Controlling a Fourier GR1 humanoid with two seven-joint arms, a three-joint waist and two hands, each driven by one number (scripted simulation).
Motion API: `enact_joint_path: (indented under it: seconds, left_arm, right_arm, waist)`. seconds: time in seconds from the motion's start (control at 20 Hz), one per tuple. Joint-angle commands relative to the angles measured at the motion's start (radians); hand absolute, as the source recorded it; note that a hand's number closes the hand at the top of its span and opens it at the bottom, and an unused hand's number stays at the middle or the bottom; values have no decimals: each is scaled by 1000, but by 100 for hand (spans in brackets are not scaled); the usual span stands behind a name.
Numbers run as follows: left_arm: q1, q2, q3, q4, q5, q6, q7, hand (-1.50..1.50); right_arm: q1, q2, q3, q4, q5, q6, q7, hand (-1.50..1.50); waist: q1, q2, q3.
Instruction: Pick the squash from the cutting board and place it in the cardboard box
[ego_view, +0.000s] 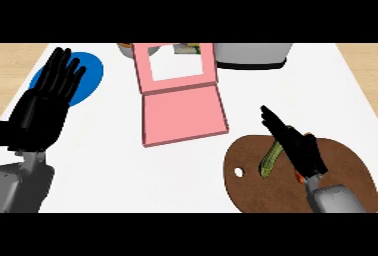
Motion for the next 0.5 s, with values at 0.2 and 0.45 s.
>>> enact_joint_path:
  seconds: [0.2,0.45]
  left_arm:
    - [146,116,-12,96,-215,78,26,0]
    - [230,101,-58,139,-258,89,30,0]
  right_arm:
    - [-130,30,-308,-99,61,-397,-138,-150]
    - [-58,25,-436,3,256,-772,-15,-150]
  waist:
    - [-34,14,-9]
    - [-55,24,-13]
